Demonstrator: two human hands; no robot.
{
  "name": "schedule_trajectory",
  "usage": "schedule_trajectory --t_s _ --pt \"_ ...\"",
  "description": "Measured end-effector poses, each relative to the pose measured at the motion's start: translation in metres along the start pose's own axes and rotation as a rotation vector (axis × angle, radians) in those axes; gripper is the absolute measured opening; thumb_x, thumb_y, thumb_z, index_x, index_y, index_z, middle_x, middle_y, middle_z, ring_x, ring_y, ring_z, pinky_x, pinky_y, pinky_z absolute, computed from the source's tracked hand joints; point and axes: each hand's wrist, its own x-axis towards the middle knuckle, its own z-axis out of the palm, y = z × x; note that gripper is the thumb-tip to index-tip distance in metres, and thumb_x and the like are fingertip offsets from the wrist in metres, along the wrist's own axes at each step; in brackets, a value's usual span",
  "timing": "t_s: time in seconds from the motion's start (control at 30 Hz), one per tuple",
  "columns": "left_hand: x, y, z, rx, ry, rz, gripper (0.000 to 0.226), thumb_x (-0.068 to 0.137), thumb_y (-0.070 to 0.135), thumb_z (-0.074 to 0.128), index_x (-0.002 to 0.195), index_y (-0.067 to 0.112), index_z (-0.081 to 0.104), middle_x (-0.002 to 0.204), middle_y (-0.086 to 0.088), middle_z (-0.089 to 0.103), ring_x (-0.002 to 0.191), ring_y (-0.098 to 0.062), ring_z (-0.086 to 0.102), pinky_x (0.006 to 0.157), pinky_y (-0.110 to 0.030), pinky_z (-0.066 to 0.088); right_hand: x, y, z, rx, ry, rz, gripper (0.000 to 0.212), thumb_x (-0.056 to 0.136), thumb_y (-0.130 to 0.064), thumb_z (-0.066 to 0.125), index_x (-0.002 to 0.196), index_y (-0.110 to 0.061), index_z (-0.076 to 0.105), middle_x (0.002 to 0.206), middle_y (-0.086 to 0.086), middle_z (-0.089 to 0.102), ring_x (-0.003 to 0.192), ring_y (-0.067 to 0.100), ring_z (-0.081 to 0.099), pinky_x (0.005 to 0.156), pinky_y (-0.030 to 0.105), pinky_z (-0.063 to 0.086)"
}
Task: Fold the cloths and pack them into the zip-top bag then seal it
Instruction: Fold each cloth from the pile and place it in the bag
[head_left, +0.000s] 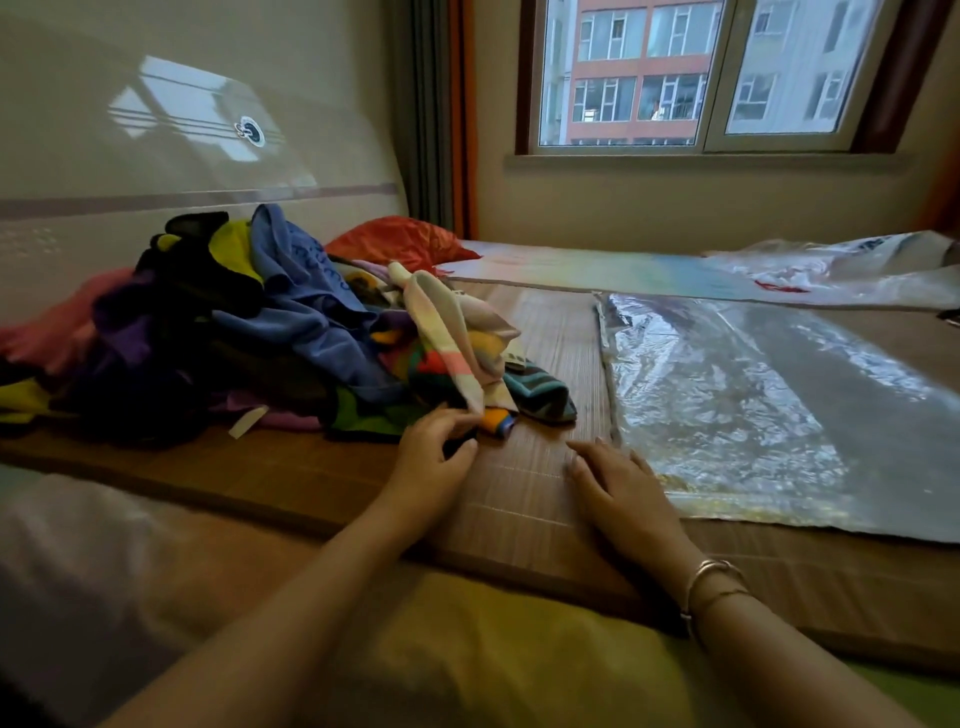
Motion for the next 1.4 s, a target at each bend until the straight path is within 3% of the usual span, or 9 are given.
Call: schedule_trajectory --t_s 0.07,0.2,0.43,0.63,0.73,0.83,0.97,1.23,1.4 --pt "-0.010 0.016 0.004 -0.092 -0.095 0.032 0.025 0.092 0.008 0.056 0.111 0.018 0.069 0.117 0.015 0.057 0.105 0.017 0.047 0.099 -0.011 0.032 0.000 -0.001 -0.003 0.191 0.069 0.032 0.045 0.094 -0.050 0.030 0.120 -0.026 0.058 0.112 -0.003 0.064 0.110 0.015 0.055 0.101 0.043 0.040" --pt "-0.034 0.054 0.008 -0.232 -0.328 0.051 0.018 0.091 0.007 0.059 0.096 0.013 0.074 0.107 -0.001 0.066 0.099 -0.016 0.062 0.090 -0.033 0.052 -0.003 -0.011 -0.015 0.713 0.036 0.156 0.068 0.077 -0.071 0.036 0.105 -0.018 0.066 0.096 0.003 0.072 0.093 0.017 0.068 0.081 0.034 0.054" --pt "-0.063 0.080 0.010 -0.222 -0.587 0.094 0.026 0.084 0.001 0.056 0.096 0.014 0.076 0.101 0.012 0.069 0.101 -0.003 0.061 0.092 -0.019 0.047 -0.011 -0.034 -0.045 0.750 -0.235 0.299 0.041 0.086 -0.051 0.061 0.107 -0.017 0.067 0.103 0.007 0.070 0.092 0.015 0.067 0.076 0.025 0.052" --pt "-0.064 0.082 -0.005 -0.129 -0.242 0.126 0.022 0.075 -0.003 0.057 0.076 0.018 0.065 0.078 -0.001 0.068 0.075 -0.018 0.065 0.070 -0.034 0.056 -0.027 -0.048 -0.070 0.760 -0.233 0.355 0.024 0.087 0.013 0.051 0.105 0.002 0.062 0.079 0.011 0.063 0.068 0.017 0.061 0.059 0.021 0.054" --pt "-0.058 0.071 -0.019 0.045 -0.121 0.092 0.032 0.066 0.014 0.065 0.092 0.028 0.051 0.098 0.005 0.055 0.081 -0.010 0.055 0.070 -0.025 0.049 -0.032 -0.057 -0.082 0.758 -0.178 0.399 0.028 0.086 0.012 0.047 0.101 -0.002 0.067 0.075 0.007 0.064 0.060 0.012 0.061 0.052 0.018 0.052" --pt "-0.051 0.062 -0.026 0.102 -0.013 -0.028 0.056 0.072 0.027 0.069 0.123 0.020 0.047 0.124 0.000 0.048 0.109 -0.019 0.050 0.095 -0.034 0.044 -0.037 -0.067 -0.098 0.688 -0.138 0.359 0.023 0.086 0.003 0.048 0.088 -0.011 0.066 0.076 0.008 0.059 0.066 0.016 0.054 0.056 0.024 0.047" --pt "-0.048 0.068 -0.030 -0.111 0.011 -0.385 0.080 0.088 0.038 0.064 0.148 0.016 0.016 0.151 -0.012 0.028 0.135 -0.029 0.034 0.104 -0.040 0.036 -0.050 -0.069 -0.116 0.576 -0.199 0.199 0.027 0.084 0.003 0.048 0.071 -0.015 0.064 0.062 0.001 0.053 0.059 0.011 0.049 0.053 0.020 0.039" --pt "-0.041 0.057 -0.025 -0.417 0.028 -0.662 0.088 0.087 0.041 0.065 0.150 0.017 0.008 0.144 -0.017 0.039 0.125 -0.035 0.047 0.095 -0.048 0.046 -0.059 -0.068 -0.100 0.427 -0.487 0.254 0.021 0.079 -0.022 0.059 0.062 -0.019 0.071 0.079 -0.001 0.065 0.073 0.014 0.054 0.066 0.025 0.042" --pt "-0.019 0.040 -0.027 -0.492 0.078 -0.662 0.080 0.089 0.032 0.065 0.149 0.017 0.013 0.141 -0.017 0.041 0.121 -0.035 0.050 0.094 -0.047 0.048 -0.028 -0.068 -0.074 0.477 -0.248 0.333 0.020 0.092 -0.018 0.052 0.090 -0.007 0.069 0.097 0.012 0.067 0.089 0.021 0.058 0.083 0.037 0.050"
